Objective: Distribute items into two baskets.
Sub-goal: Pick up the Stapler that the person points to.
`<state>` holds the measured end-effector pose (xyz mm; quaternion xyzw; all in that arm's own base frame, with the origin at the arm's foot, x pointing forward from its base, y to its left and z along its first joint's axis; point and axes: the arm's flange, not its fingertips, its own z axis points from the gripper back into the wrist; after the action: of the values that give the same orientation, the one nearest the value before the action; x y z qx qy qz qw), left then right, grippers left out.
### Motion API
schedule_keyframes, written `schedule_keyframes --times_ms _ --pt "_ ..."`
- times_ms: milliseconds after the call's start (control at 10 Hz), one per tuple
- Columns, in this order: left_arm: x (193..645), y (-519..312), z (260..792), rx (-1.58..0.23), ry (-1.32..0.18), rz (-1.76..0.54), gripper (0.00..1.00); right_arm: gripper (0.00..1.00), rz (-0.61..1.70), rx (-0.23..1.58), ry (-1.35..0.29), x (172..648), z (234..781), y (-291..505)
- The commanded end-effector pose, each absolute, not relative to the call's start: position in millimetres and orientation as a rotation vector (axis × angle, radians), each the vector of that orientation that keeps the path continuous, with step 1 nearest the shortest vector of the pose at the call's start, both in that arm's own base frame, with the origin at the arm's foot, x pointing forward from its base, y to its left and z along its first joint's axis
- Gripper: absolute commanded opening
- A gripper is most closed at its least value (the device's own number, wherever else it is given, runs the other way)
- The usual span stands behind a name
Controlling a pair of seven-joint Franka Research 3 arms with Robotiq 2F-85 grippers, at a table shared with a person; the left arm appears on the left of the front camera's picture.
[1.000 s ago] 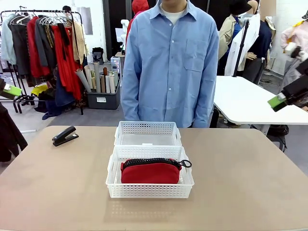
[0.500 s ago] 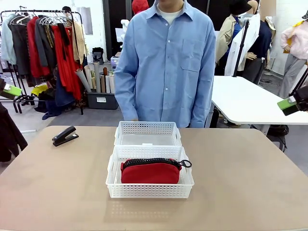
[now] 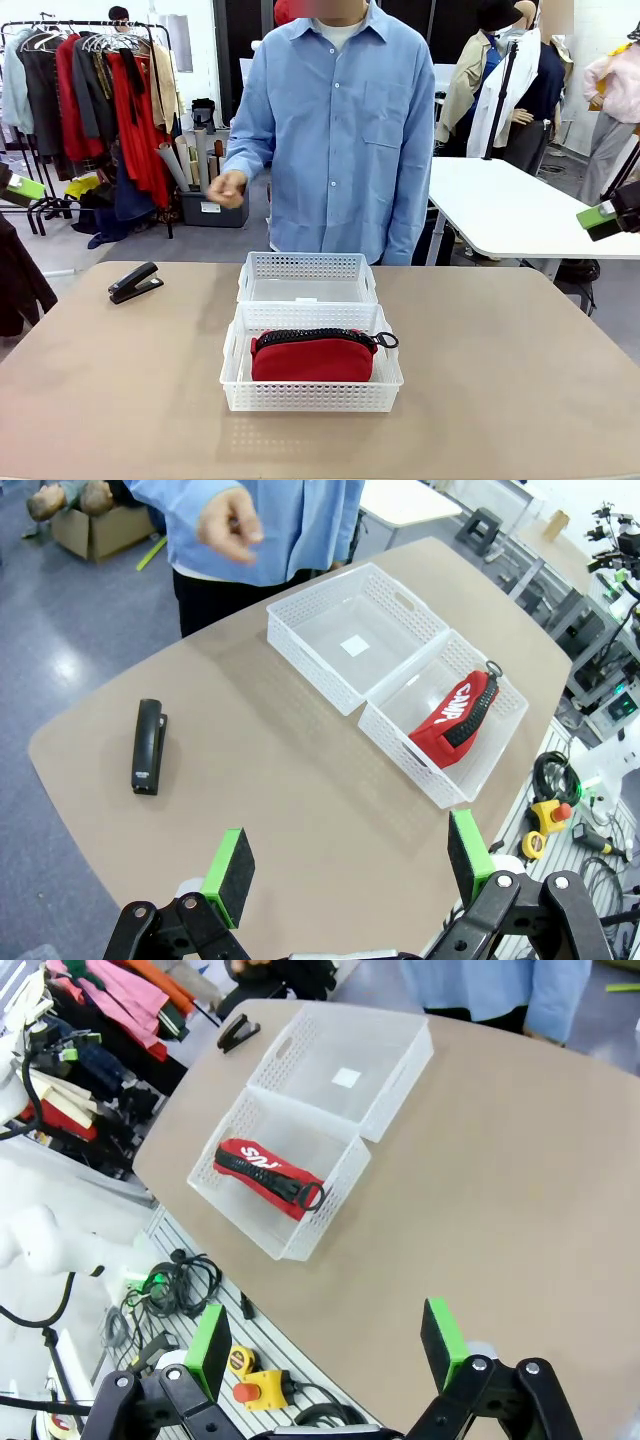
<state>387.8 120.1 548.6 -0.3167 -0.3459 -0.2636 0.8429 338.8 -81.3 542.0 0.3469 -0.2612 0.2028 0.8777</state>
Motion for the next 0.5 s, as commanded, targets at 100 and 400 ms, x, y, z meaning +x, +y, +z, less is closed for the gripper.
schedule_keyframes --times_ms 100,400 --pt "387.8 118.6 549.7 -0.688 -0.747 -0.552 1.0 1.0 0.426 0.718 -0.537 340.2 543.8 -82.6" --pt "387.8 118.6 549.7 -0.688 -0.747 -0.552 1.0 1.0 0.426 0.718 -0.537 340.2 543.8 -82.6"
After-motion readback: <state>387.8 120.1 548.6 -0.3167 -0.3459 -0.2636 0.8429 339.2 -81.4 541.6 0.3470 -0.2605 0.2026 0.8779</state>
